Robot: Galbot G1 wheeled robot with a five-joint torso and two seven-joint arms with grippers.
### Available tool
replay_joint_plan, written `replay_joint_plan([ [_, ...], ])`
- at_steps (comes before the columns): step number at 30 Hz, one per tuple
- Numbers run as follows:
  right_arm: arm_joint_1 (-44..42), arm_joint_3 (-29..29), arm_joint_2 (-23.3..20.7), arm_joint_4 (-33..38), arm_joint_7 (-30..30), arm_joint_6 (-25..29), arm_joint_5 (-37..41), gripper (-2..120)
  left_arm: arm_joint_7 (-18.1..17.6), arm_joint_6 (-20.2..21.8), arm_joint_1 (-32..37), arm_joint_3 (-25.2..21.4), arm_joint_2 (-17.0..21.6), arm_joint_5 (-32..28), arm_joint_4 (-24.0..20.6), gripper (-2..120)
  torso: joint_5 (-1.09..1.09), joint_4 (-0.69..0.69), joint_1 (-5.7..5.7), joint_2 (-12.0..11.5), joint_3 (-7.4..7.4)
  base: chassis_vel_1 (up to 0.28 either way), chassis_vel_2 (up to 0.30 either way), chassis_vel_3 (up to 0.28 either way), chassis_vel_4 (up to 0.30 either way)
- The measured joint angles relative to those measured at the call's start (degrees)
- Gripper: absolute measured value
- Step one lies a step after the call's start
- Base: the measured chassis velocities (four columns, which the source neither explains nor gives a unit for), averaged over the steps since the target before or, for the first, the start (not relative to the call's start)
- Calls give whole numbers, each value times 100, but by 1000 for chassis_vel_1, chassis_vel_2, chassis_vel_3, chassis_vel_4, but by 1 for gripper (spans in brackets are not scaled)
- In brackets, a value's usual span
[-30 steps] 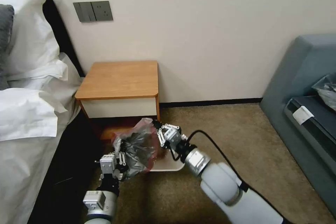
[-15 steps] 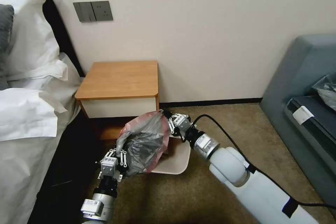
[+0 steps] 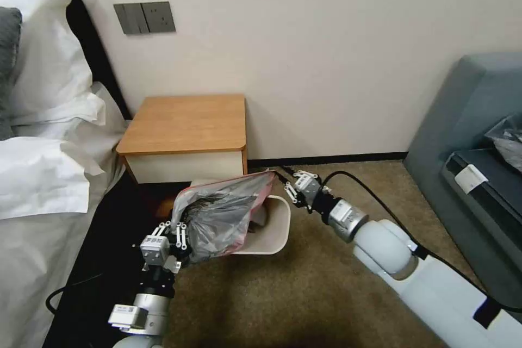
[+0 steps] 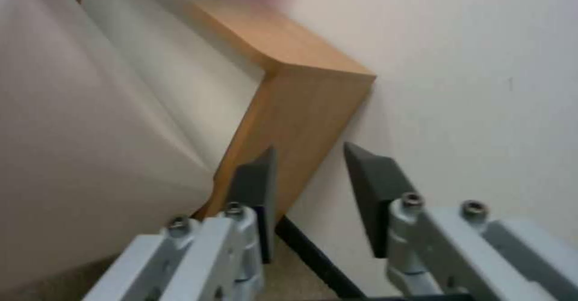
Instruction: Pick up the garbage bag from the table and place it over the trash can.
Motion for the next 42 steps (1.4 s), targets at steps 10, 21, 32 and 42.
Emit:
replay_joint_plan([
  [10,-1250,687,-31,1969,1149,-481,2546,74,-460,390,-93,-311,-51,-214,-30,6,-3,-1,0,0,-1,0,0,0,0],
  [21,-1486,-310,680,2686,2519,-1240,5221,100,-509,392,-99,-256,-174,-128,-16,6,-1,-1,0,0,0,0,0,0,0],
  [32,-810,-1093,1298,1755,2326,-1329,4651,100,-491,403,-105,-254,-236,-100,-12,6,-1,0,0,0,0,0,0,0,0],
  [42,-472,-1315,1503,1082,2207,-1297,4399,88,-465,420,-144,-157,-290,-70,76,6,-1,-1,0,0,0,0,0,0,0],
])
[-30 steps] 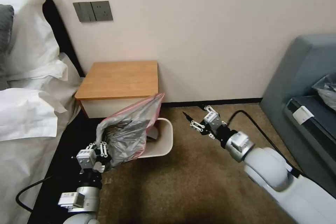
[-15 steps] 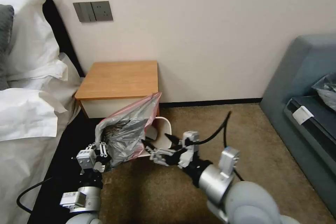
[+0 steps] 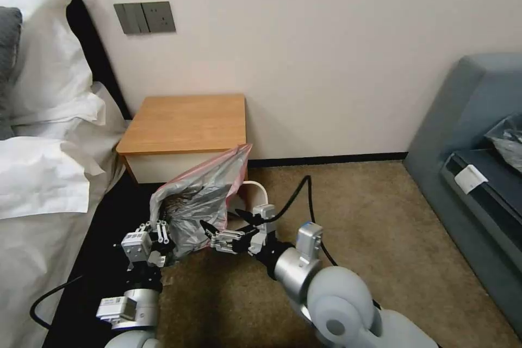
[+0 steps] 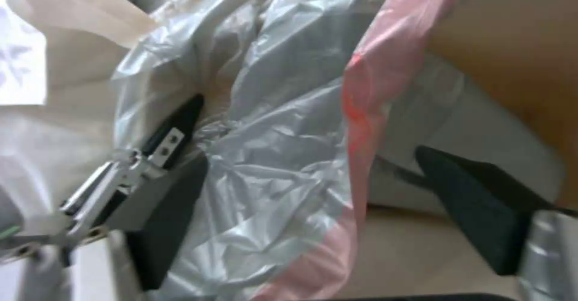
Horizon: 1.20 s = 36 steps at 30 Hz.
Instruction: Pick up the garbage bag from the table and place it over the trash can.
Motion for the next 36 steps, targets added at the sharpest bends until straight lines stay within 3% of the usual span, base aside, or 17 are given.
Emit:
replay_joint_plan([
  [4,78,-50,42,-124,-43,39,-67,70,0,12,-22,-17,11,-12,16,6,0,0,0,0,0,0,0,0,0],
  [6,90,-55,49,-139,-52,48,-80,68,0,17,-27,-22,16,-17,16,6,0,0,0,0,0,0,0,0,0],
  [8,136,-73,81,-191,-86,75,-123,55,1,35,-48,-50,32,-41,19,6,0,0,0,0,0,0,0,0,0],
  [9,136,-73,81,-191,-86,75,-123,55,1,35,-48,-50,32,-41,19,6,0,0,0,0,0,0,0,0,0],
  [13,152,-79,93,-242,-167,107,-229,36,0,54,-76,-81,41,-80,41,6,0,0,0,0,0,0,0,0,0],
  [17,148,-67,92,-261,-204,126,-285,27,-2,61,-95,-93,45,-97,56,6,0,0,0,0,0,0,0,0,0],
  [20,133,-57,83,-268,-246,144,-353,11,-9,74,-113,-99,50,-115,68,6,1,0,0,0,0,0,0,0,0],
  [22,132,-55,82,-268,-249,145,-360,10,-9,75,-114,-99,50,-116,68,6,1,0,0,0,0,0,0,0,0],
  [24,126,-47,81,-264,-269,150,-407,0,-10,84,-116,-100,49,-120,61,6,0,0,0,0,0,0,0,0,0],
  [36,-190,42,4,65,-298,197,-610,0,-30,89,-98,-164,47,-168,-41,6,1,0,0,0,0,0,0,0,0],
])
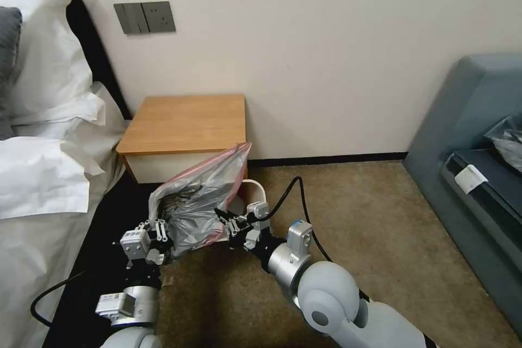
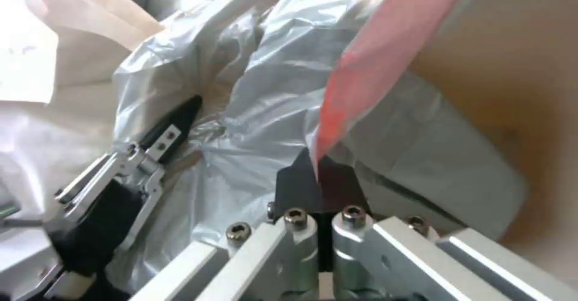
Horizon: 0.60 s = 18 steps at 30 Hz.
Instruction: Pick up the garbage bag from the table and place it over the trash can.
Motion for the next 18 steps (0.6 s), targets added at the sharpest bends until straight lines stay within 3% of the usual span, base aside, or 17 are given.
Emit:
replay_joint_plan([
  [5,-678,237,-286,734,335,-214,32,0,-65,62,-40,-86,-48,-107,-71,6,0,0,0,0,0,0,0,0,0],
  [18,-1631,686,-498,1155,93,-198,-409,0,-133,163,-67,-153,-87,-363,-250,6,0,0,0,0,0,0,0,0,0],
])
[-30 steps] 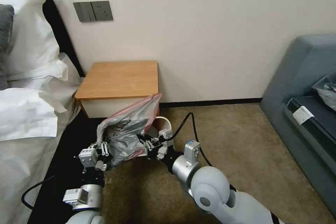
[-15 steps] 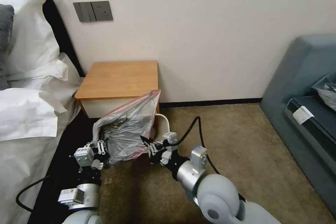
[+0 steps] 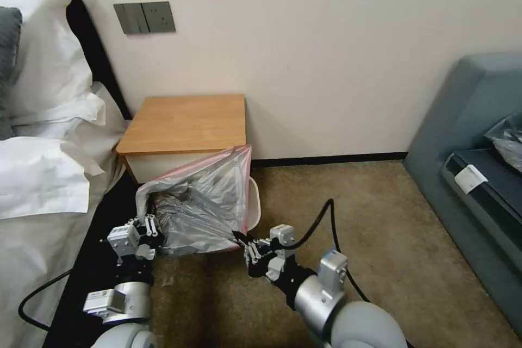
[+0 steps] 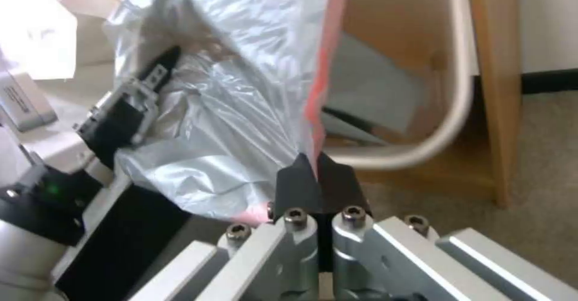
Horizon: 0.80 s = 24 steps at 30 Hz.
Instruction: Pick up the garbage bag from the table and place it over the trash can.
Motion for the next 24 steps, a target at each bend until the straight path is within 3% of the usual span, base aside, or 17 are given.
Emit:
replay_joint_plan([
  [6,-265,189,-42,-105,-189,125,-331,0,-83,166,45,14,22,-368,-242,6,1,0,0,0,0,0,0,0,0],
  [14,-266,423,-96,-406,-328,284,-605,0,-346,716,137,38,96,-1195,-632,6,0,0,0,0,0,0,0,0,0],
  [19,-299,516,-149,-546,-599,465,-1155,0,-387,787,153,41,104,-1237,-638,6,-1,0,0,0,0,0,0,0,0],
  [21,-447,675,-268,-608,-933,759,-1777,9,-435,810,137,8,114,-1231,-617,6,1,1,0,0,0,0,0,0,0],
  [24,-620,826,-413,-544,-1157,931,-2097,17,-469,867,107,-18,134,-1226,-581,6,0,1,0,0,0,0,0,0,0],
])
